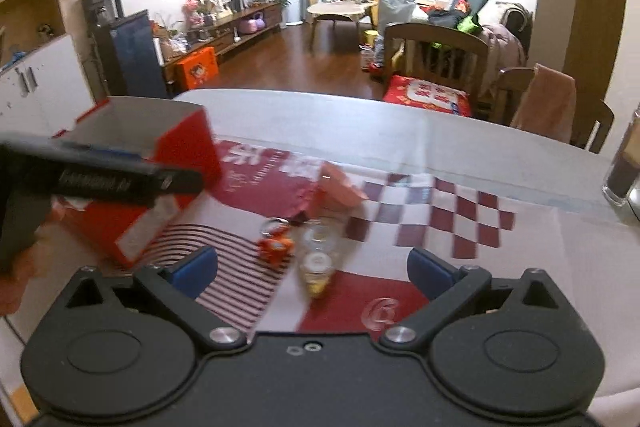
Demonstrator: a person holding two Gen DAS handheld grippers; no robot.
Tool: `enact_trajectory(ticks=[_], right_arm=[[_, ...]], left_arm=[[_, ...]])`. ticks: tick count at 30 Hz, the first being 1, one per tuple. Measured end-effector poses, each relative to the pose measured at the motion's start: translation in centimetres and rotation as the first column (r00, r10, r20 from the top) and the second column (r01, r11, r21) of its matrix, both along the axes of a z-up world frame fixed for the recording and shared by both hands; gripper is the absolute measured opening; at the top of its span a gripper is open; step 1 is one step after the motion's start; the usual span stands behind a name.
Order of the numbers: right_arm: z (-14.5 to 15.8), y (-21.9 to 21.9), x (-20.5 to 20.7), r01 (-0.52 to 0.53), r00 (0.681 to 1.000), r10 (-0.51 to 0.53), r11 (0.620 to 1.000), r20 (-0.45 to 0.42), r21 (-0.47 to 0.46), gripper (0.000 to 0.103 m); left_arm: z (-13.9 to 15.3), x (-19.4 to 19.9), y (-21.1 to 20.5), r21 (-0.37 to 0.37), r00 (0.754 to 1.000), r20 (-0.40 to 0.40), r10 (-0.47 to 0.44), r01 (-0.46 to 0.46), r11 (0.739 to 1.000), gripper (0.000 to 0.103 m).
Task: Organize rigid objects
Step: 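Lift both open tools away from the shoebox toward the cloth, then grasp the correction tape with the right tool while the left tool grasps the red horse keychain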
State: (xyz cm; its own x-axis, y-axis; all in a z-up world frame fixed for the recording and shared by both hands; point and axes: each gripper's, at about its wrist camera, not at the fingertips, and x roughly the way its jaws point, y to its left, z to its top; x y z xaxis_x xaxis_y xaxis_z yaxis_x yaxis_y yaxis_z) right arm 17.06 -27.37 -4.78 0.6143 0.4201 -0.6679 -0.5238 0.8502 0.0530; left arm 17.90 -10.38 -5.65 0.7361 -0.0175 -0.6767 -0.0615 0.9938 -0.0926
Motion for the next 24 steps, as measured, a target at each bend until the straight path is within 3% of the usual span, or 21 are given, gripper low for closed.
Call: enact_trajectory(ticks=[9,16,24], right_arm=[[-2.5,-1.2,4.1,0.033,0.996,-0.035,0.999,-0.079,-0.035,0.099],[-4.4,0.8,6.6,0.02,0.99,-0.025,0.999,-0.139,-0.041,0.095],[-7.1,3.1,9.3,0.031,0.966,-0.043,0.998,-0.254,-0.054,0.083]], left_arm=[[-4.9,1.5,-2.1,0.033,0.998,-0.054,-0.012,0.013,0.999,0.085],[-7.8,3.4,-2.9,0.072,0.996,-0.089,-0.021,0.028,0.997,0.085],[-10.0,5.0,-3.3,0.079,0.992,-0.12,-0.025,0.034,0.996,0.085]])
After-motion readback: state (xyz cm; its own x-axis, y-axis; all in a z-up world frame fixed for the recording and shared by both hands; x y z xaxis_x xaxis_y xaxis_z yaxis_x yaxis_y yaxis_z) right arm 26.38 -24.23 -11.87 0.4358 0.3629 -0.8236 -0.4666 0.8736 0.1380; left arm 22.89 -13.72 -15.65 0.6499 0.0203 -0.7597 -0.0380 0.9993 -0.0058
